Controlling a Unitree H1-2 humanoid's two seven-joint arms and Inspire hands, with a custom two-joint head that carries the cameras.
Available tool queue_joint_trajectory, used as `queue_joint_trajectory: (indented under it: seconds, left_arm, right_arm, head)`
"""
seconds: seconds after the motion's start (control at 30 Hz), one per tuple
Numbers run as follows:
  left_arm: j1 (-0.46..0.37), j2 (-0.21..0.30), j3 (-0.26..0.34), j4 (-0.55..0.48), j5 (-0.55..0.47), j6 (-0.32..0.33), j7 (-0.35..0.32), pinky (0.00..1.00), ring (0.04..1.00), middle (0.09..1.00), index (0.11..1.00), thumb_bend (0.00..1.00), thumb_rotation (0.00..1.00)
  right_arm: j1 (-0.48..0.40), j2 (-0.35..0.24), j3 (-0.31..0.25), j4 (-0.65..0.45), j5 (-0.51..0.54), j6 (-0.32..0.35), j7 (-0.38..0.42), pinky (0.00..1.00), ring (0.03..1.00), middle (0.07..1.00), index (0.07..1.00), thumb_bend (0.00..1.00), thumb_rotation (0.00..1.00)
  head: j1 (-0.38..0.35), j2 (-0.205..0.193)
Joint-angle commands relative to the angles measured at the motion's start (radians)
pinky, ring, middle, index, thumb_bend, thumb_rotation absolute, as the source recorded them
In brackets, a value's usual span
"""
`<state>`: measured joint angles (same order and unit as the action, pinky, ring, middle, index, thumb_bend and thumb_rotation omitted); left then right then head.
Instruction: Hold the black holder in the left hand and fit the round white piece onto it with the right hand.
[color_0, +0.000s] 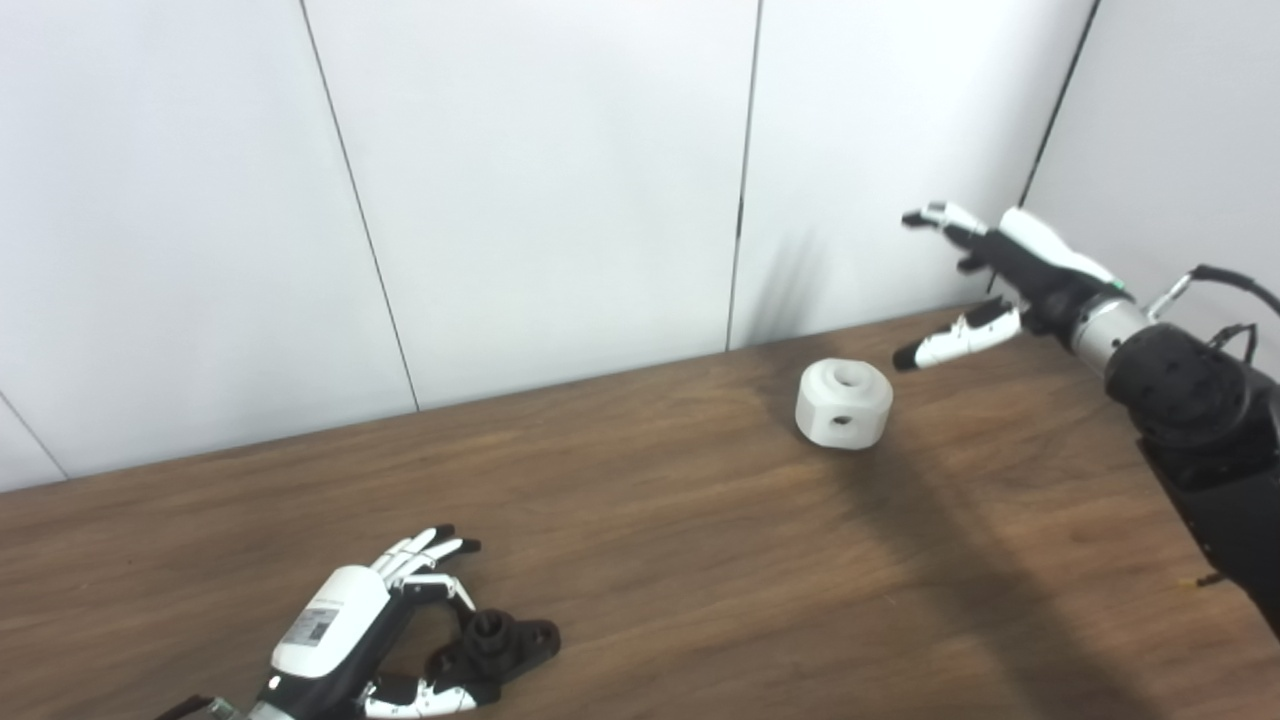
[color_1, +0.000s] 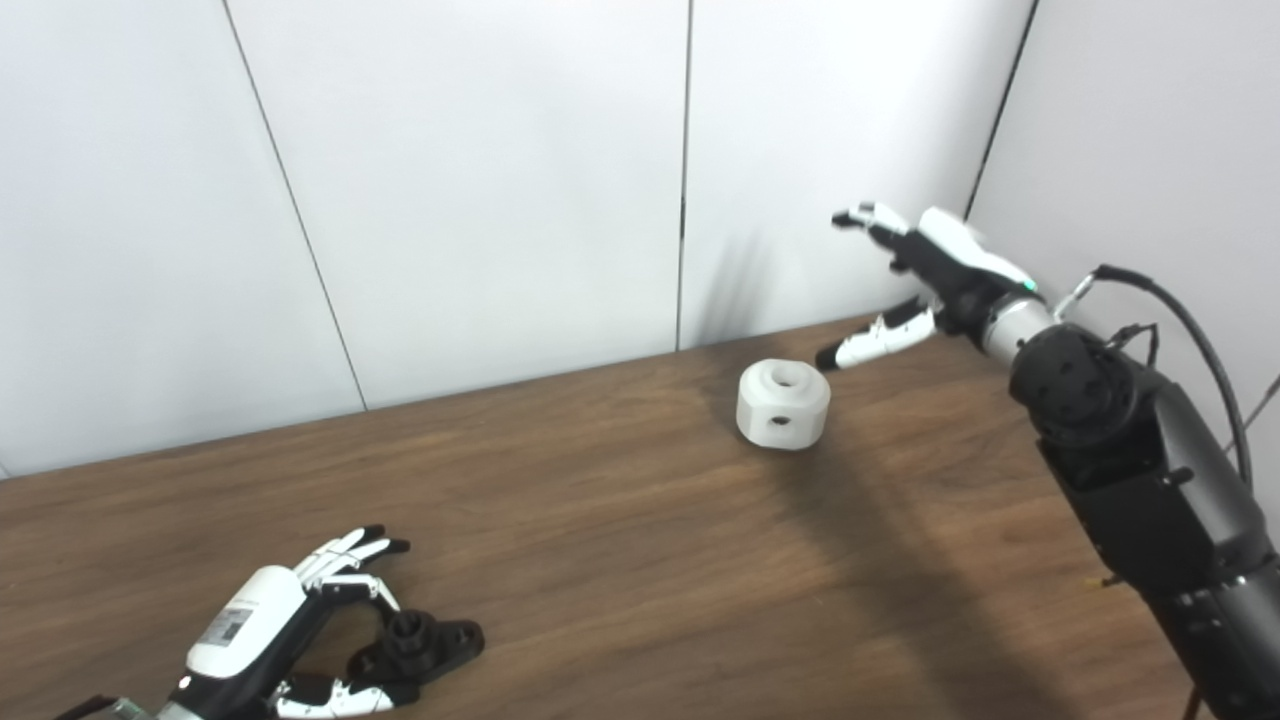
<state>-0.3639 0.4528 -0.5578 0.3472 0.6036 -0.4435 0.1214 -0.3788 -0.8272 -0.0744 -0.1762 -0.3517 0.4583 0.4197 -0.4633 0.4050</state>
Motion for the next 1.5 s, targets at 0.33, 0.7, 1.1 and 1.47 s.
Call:
queue_joint_trajectory:
  seconds: [0.33,0.7,1.1,1.47]
  left_arm:
    - [0.116,0.022,-0.079,0.085,0.093,-0.002,-0.1,0.98,0.97,0.893,0.484,0.52,0.05]
    - [0.122,0.026,-0.081,0.07,0.085,0.012,-0.122,1.0,0.974,0.895,0.485,0.52,0.05]
    - [0.13,0.018,-0.089,0.063,0.088,0.023,-0.133,1.0,0.978,0.897,0.485,0.52,0.05]
    - [0.143,0.016,-0.094,0.052,0.093,0.02,-0.128,1.0,0.968,0.894,0.485,0.52,0.05]
  right_arm:
    - [-0.06,-0.018,0.021,0.085,-0.051,0.011,0.133,0.88,1.0,1.0,1.0,0.97,0.29]
    - [-0.086,0.056,0.049,0.197,-0.141,0.011,0.159,0.93,1.0,1.0,1.0,0.96,0.27]
    - [-0.115,0.135,0.09,0.323,-0.125,-0.015,0.024,0.88,1.0,1.0,0.991,0.93,0.28]
    - [-0.14,0.164,0.134,0.371,-0.117,-0.021,-0.031,0.84,0.982,1.0,0.978,0.92,0.29]
  head:
    - [-0.005,0.001]
    - [-0.005,0.001]
    - [-0.008,0.002]
    - [0.004,0.008]
